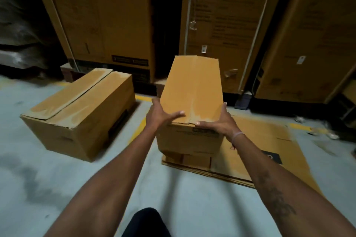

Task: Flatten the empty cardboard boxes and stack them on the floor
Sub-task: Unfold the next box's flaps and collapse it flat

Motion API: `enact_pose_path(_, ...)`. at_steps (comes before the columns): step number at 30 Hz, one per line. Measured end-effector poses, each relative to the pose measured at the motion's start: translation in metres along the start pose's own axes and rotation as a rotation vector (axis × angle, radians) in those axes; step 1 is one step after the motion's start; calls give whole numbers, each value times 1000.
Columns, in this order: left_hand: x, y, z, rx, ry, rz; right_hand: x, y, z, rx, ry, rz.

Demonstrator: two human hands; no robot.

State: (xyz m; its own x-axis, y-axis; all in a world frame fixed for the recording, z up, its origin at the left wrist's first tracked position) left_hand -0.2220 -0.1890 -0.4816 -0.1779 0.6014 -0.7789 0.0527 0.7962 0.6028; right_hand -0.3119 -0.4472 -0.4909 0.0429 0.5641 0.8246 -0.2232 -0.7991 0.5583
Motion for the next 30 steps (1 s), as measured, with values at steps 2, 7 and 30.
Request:
enact_pose_path(2,28,-37,-7,88,60,-18,-27,-1,-12,66,-66,-95)
enact_pose_path(7,94,-107,-19,335,116,180,-100,-31,-49,319,-254,-219)
enact_pose_path(30,21,-103,-79,-177,-846,667,-77,-37,-71,-8,221,-678)
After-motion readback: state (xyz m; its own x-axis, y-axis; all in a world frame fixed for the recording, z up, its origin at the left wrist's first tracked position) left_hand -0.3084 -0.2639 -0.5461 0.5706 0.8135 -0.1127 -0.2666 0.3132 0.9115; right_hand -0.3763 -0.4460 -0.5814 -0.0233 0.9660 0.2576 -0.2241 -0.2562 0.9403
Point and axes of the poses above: each hand's wrist, its own z-axis towards the middle knuckle, its own y-axis out of the back of the hand, x = y × z, the point moved 8 cm from there along z, towards the middle knuckle, and after that the axes turned 14 degrees about y, right-handed, at the moved point
